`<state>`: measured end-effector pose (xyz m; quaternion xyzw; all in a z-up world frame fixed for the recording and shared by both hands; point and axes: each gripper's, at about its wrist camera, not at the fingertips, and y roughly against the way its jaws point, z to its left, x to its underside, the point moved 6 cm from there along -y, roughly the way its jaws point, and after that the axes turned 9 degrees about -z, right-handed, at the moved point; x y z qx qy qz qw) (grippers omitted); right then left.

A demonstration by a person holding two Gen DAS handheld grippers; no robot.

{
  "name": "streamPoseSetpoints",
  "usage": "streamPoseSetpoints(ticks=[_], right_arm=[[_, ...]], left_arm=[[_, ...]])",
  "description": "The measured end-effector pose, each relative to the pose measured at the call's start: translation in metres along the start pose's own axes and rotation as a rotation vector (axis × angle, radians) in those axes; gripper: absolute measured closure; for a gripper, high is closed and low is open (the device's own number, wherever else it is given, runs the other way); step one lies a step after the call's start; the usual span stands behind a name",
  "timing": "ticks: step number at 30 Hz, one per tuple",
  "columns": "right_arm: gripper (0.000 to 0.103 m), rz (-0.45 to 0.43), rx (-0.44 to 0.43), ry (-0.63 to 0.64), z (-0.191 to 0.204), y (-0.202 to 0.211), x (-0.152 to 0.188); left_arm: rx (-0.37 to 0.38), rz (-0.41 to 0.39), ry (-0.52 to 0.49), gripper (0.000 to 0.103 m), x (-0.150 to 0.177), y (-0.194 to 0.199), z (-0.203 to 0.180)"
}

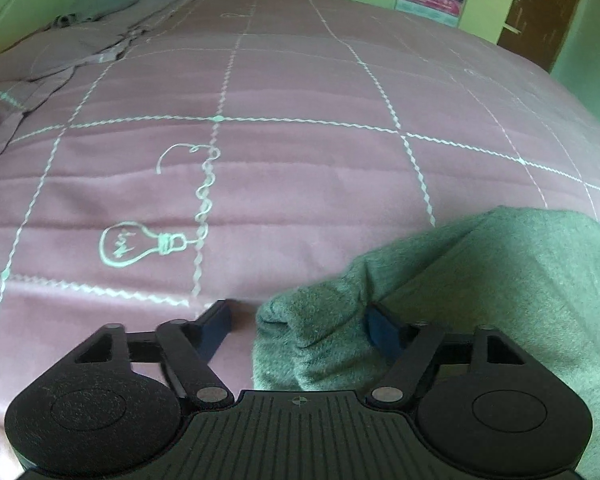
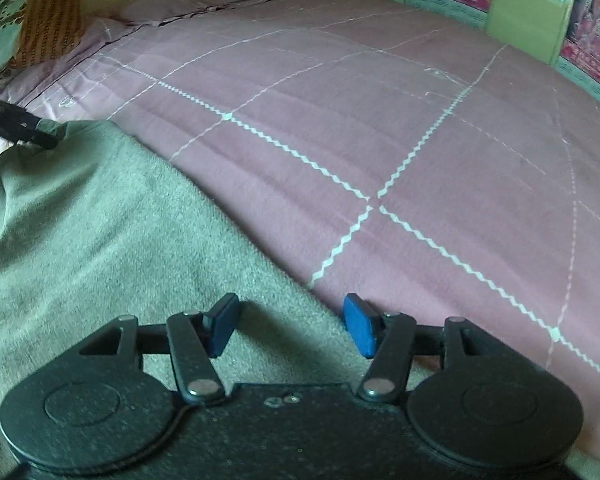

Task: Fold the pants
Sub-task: 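Lower both grippers to the pant leg cuffs and close on them, then lift the cuffs with both grippers and fold them over toward the waistband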

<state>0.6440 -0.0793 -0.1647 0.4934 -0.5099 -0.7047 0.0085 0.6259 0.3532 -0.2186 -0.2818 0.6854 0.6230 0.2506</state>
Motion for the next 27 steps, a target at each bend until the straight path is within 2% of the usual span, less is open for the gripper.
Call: streamPoseSetpoints(ticks=[1, 2, 4, 6, 7, 9, 13, 16, 19, 23, 27], right_arm=[[0.046, 0.003, 0.001, 0.013, 0.001, -0.001, 0.0], [0.046, 0.006, 0.003, 0.021, 0.001, -0.003, 0.0], [0.059, 0.007, 0.0, 0.036, 0.002, -0.002, -0.001], [0.067, 0.002, 0.014, 0.035, 0.002, -0.002, 0.0], [0.081, -0.003, 0.028, 0.037, 0.004, -0.001, 0.0], [0.096, -0.005, 0.05, 0.046, 0.008, 0.002, 0.001], [0.099, -0.048, 0.094, 0.084, 0.02, 0.027, -0.004], [0.099, -0.12, 0.101, 0.07, 0.026, 0.061, -0.011], [0.1, -0.185, 0.112, 0.114, 0.044, 0.104, -0.011], [0.1, -0.26, 0.116, 0.186, 0.074, 0.163, 0.006], [0.1, -0.293, 0.124, 0.249, 0.117, 0.204, 0.049]], left_arm=[[0.017, -0.004, 0.006, 0.053, -0.001, 0.001, -0.001], [0.026, -0.009, 0.015, 0.06, -0.002, 0.001, -0.002], [0.043, -0.019, 0.022, 0.074, 0.0, 0.002, -0.007], [0.031, -0.036, 0.029, 0.075, 0.001, 0.003, -0.009], [0.025, -0.041, 0.035, 0.078, 0.001, 0.004, -0.011], [0.018, -0.065, 0.029, 0.082, -0.001, 0.012, -0.015], [0.034, -0.171, 0.026, 0.082, -0.007, 0.047, -0.019], [0.085, -0.298, 0.02, 0.082, -0.009, 0.088, -0.02], [0.142, -0.401, 0.015, 0.082, 0.001, 0.134, -0.022], [0.19, -0.469, 0.014, 0.082, 0.034, 0.184, -0.023], [0.181, -0.448, 0.041, 0.082, 0.084, 0.206, -0.026]])
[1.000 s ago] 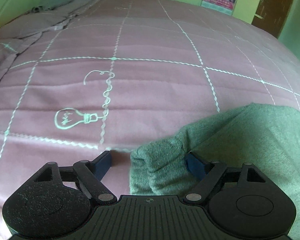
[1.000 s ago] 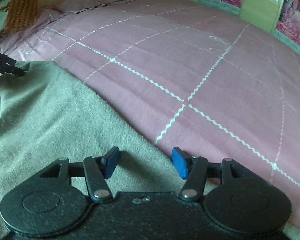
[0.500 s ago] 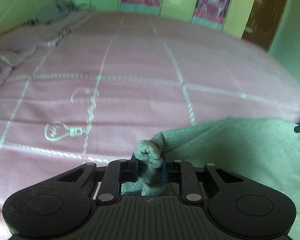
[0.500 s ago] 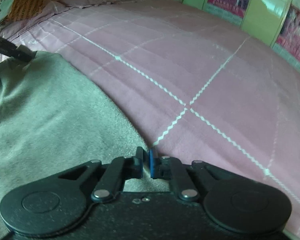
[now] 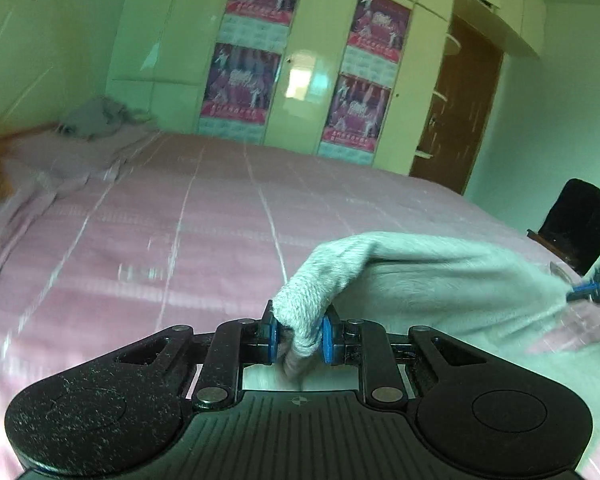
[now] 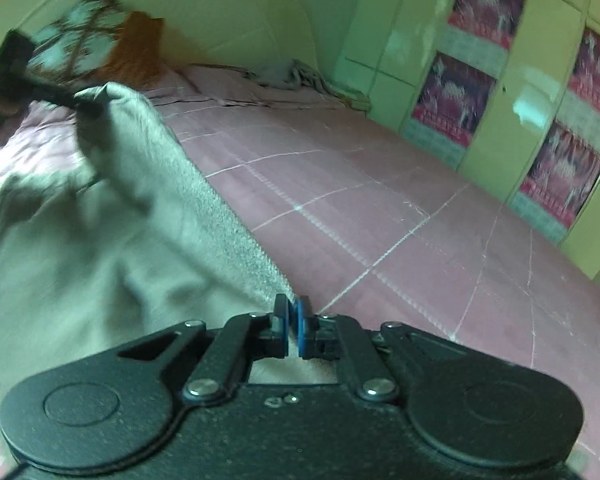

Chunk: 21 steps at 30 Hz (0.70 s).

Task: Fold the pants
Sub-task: 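Lift the cuffs with both grippers and fold them over toward the waistband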

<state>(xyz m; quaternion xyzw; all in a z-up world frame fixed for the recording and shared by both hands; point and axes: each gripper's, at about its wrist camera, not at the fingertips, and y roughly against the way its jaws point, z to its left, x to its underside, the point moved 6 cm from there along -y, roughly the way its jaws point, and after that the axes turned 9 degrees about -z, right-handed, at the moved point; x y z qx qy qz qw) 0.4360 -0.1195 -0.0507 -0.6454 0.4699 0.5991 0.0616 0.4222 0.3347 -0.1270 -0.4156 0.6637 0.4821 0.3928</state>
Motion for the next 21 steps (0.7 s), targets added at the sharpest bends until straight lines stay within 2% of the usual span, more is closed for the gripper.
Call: streamPoseSetpoints(ticks=[2, 4, 5, 6, 7, 9, 11, 13, 15, 16, 17, 19, 21], right_arm=[[0.099, 0.011, -0.007, -0.02, 0.023, 0.012, 0.022], [0.097, 0.055, -0.009, -0.063, 0.041, 0.01, 0.047], [0.094, 0.081, -0.006, -0.092, 0.047, 0.007, 0.059], [0.088, 0.119, 0.001, -0.124, 0.053, 0.001, 0.072], [0.084, 0.158, 0.015, -0.157, 0.056, -0.004, 0.083], [0.08, 0.186, 0.059, -0.218, 0.057, -0.004, 0.091], [0.075, 0.152, 0.079, -0.303, 0.049, 0.01, 0.088], [0.063, 0.11, 0.097, -0.398, 0.036, 0.027, 0.084], [0.05, 0.081, 0.094, -0.52, 0.025, 0.04, 0.087], [0.047, 0.072, 0.087, -0.586, 0.018, 0.042, 0.09], [0.047, 0.064, 0.084, -0.645, 0.012, 0.044, 0.095], [0.047, 0.056, 0.064, -0.772, 0.006, 0.041, 0.106], [0.047, 0.05, 0.049, -0.863, 0.009, 0.035, 0.114]], left_arm=[[-0.03, 0.042, -0.002, 0.082, 0.022, 0.007, 0.001], [-0.08, 0.154, -0.002, 0.082, 0.051, 0.008, 0.002], [-0.132, 0.239, -0.026, 0.082, 0.067, 0.006, 0.004], [-0.156, 0.269, -0.046, 0.082, 0.076, 0.009, 0.004], [-0.171, 0.271, -0.055, 0.082, 0.079, 0.015, 0.004], [-0.211, 0.263, -0.011, 0.082, 0.075, 0.03, 0.01], [-0.245, 0.241, 0.053, 0.082, 0.068, 0.047, 0.018], [-0.258, 0.193, 0.158, 0.079, 0.063, 0.066, 0.019], [-0.226, 0.122, 0.307, 0.058, 0.057, 0.078, 0.018], [-0.209, 0.096, 0.363, 0.045, 0.057, 0.079, 0.015], [-0.178, 0.081, 0.427, 0.044, 0.059, 0.077, 0.012], [-0.138, 0.085, 0.49, 0.044, 0.069, 0.068, 0.004], [-0.136, 0.126, 0.536, 0.044, 0.081, 0.056, 0.002]])
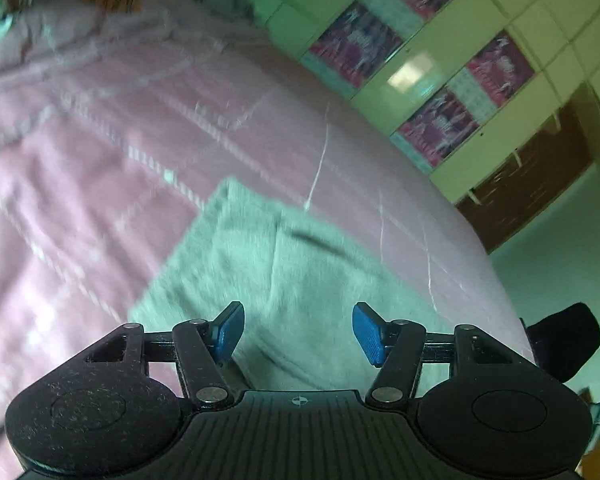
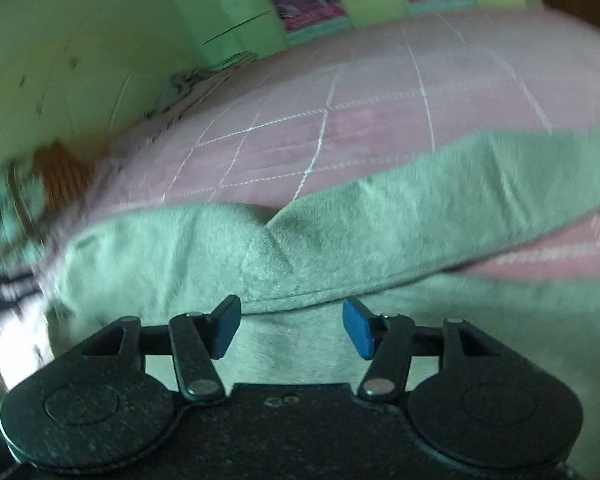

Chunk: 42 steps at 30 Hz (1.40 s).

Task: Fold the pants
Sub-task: 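Lift the cuffs with both grippers and fold them over toward the waistband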

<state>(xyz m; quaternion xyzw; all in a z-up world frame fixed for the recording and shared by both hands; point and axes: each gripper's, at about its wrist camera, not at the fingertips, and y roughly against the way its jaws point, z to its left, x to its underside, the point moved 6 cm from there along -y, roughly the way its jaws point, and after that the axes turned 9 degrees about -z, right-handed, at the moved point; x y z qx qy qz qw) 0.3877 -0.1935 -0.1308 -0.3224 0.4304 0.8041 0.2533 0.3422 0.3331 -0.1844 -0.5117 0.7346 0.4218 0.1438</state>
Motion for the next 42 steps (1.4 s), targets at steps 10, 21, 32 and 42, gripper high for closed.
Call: streamPoseSetpoints(ticks=[10, 21, 32, 42], right_arm=[[0.05, 0.011, -0.015, -0.238, -0.016, -0.021, 0.026], [0.096, -0.03, -0.033, -0.474, -0.042, -0.044, 0.018], [0.097, -0.16, -0.141, -0.19, 0.029, 0.061, 0.02], [0.097, 0.021, -0.036, -0.255, 0.013, 0.042, 0.101]], left_arm=[[-0.014, 0.077, 0.125, 0.044, 0.038, -0.037, 0.012], [-0.016, -0.05, 0.237, 0.082, 0.024, -0.058, 0.024], [0.006, 0.016, 0.093, 0.083, -0.014, 0.001, 0.011], [-0.12, 0.087, 0.039, 0.082, 0.016, 0.004, 0.032]])
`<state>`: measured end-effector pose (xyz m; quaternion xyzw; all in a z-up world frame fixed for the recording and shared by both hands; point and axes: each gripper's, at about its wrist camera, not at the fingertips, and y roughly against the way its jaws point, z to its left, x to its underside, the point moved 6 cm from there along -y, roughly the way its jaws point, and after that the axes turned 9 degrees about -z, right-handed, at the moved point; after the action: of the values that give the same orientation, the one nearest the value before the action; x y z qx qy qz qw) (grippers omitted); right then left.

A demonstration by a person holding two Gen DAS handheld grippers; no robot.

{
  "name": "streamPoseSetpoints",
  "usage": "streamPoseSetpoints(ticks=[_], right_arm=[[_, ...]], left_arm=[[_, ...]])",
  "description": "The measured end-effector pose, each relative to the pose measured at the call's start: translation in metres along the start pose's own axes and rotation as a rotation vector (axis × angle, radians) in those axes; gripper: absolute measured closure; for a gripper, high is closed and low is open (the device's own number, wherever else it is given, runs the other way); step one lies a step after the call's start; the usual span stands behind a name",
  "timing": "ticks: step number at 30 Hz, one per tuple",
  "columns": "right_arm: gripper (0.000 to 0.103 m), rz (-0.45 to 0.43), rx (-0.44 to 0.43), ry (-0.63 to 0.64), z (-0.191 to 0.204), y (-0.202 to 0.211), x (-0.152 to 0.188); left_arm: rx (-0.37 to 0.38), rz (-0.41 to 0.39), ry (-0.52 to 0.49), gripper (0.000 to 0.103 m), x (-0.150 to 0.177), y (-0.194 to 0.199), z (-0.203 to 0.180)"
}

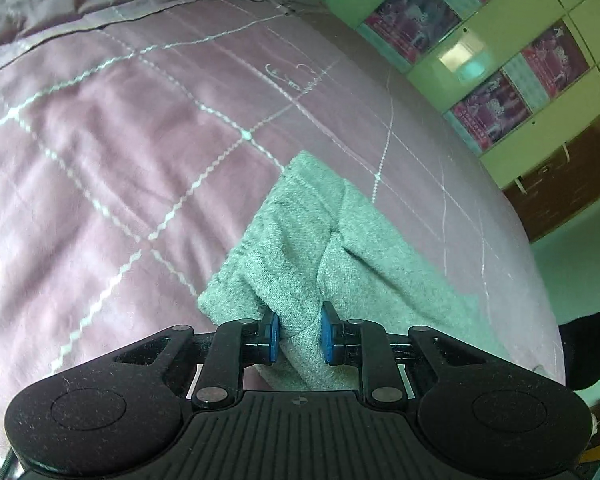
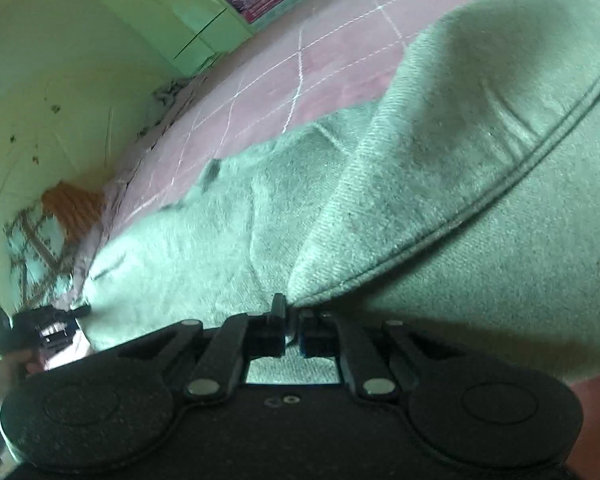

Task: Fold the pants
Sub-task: 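Lift the cuffs with both grippers and fold them over toward the waistband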

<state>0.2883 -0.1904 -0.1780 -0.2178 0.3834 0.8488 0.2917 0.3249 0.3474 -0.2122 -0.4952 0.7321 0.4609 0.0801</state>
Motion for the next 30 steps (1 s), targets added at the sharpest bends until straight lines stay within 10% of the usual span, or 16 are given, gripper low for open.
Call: streamPoseSetpoints(ticks=[6, 21, 27, 30], right_arm=[[0.097, -0.049, -0.033, 0.072, 0.028, 0.026, -0.016], [0.098, 0.03, 0.037, 0.071, -0.001, -0.001, 0.002], [0.035, -0.105, -0.006, 0.016, 0.008, 0.033, -0.009], [0.039, -0.171, -0.013, -0.052, -0.014, 0.057, -0.02]], left_arm=[[0.033, -0.019, -0.067, 0.082, -0.014, 0.022, -0.008], [-0.179, 0.052, -0.331, 0.082, 0.008, 0.008, -0.025], [-0.255, -0.135, -0.34, 0.05, 0.011, 0.057, -0.056], [-0.192, -0.109, -0.269, 0.05, 0.033, 0.062, -0.067]])
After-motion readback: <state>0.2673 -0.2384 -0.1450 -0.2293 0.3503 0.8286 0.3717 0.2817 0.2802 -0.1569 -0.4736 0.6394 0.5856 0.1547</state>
